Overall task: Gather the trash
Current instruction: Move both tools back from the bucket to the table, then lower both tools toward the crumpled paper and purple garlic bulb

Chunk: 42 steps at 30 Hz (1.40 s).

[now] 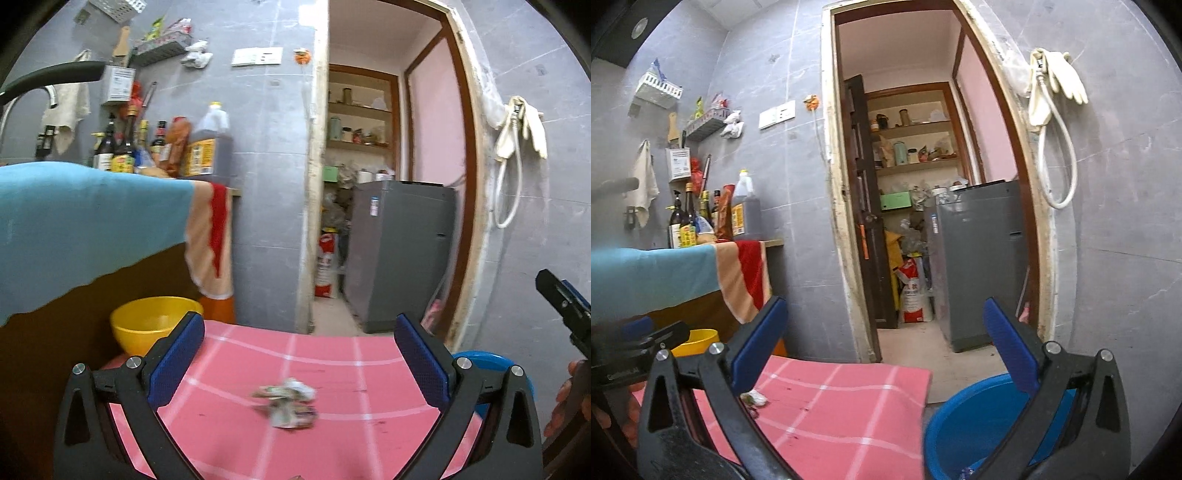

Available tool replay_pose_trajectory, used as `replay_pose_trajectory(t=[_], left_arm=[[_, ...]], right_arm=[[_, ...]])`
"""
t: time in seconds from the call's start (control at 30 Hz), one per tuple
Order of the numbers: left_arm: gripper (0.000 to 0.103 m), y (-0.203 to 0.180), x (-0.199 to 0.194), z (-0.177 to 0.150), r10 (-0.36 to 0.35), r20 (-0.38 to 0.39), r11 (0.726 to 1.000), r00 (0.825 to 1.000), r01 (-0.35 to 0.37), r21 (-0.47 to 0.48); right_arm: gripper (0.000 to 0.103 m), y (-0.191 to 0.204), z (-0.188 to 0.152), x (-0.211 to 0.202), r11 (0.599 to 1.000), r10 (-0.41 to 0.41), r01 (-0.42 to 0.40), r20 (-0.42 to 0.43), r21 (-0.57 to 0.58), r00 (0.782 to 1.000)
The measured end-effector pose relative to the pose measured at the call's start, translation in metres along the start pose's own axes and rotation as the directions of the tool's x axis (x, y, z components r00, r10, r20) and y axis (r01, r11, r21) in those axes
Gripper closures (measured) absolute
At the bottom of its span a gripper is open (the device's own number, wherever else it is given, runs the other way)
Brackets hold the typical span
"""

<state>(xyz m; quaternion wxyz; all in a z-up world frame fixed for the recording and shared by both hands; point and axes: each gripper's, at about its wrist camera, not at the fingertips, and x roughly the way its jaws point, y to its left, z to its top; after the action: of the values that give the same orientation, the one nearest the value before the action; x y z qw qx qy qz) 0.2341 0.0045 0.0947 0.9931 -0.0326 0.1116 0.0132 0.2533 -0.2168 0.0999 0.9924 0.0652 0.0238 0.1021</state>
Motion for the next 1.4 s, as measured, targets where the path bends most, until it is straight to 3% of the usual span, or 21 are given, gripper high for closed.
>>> replay_pose_trajectory(t=[0.3, 0.5, 0.77, 1.0, 1.2, 1.4], left_arm=[[0.002, 0.047, -0.001, -0.011, 0.088, -0.015, 0.996, 0.996, -0.088, 0.002], [0.002, 0.071, 0.003, -0.023, 0.110, -0.052, 0.994, 0.993, -0.110, 0.001], [0.002, 0.091, 0.017, -0.037, 0.085, -0.145, 0.995, 0.986, -0.092, -0.046], [0.002, 0.091, 0.037, -0.040, 0.037, -0.222, 0.994, 0.974, -0.060, -0.097], [0.002, 0.078, 0.063, -0.048, -0.016, -0.322, 0.995, 0.947, -0.015, -0.095], [0.003, 0.069, 0.085, -0.052, -0.100, -0.415, 0.989, 0.904, 0.045, -0.142]], right_arm=[[0.000, 0.040, -0.010, 0.016, 0.996, 0.080, -0.081, -0.036, -0.038, 0.996], [0.000, 0.067, -0.020, 0.033, 0.989, 0.121, -0.128, -0.090, -0.077, 0.989], [0.000, 0.088, -0.038, 0.056, 0.980, 0.115, -0.145, -0.209, -0.137, 0.971], [0.000, 0.083, -0.055, 0.081, 0.984, 0.072, -0.122, -0.341, -0.126, 0.937], [0.000, 0.074, -0.062, 0.096, 0.989, 0.078, -0.122, -0.410, -0.084, 0.909], [0.000, 0.065, -0.065, 0.108, 0.991, 0.086, -0.123, -0.473, -0.049, 0.877]])
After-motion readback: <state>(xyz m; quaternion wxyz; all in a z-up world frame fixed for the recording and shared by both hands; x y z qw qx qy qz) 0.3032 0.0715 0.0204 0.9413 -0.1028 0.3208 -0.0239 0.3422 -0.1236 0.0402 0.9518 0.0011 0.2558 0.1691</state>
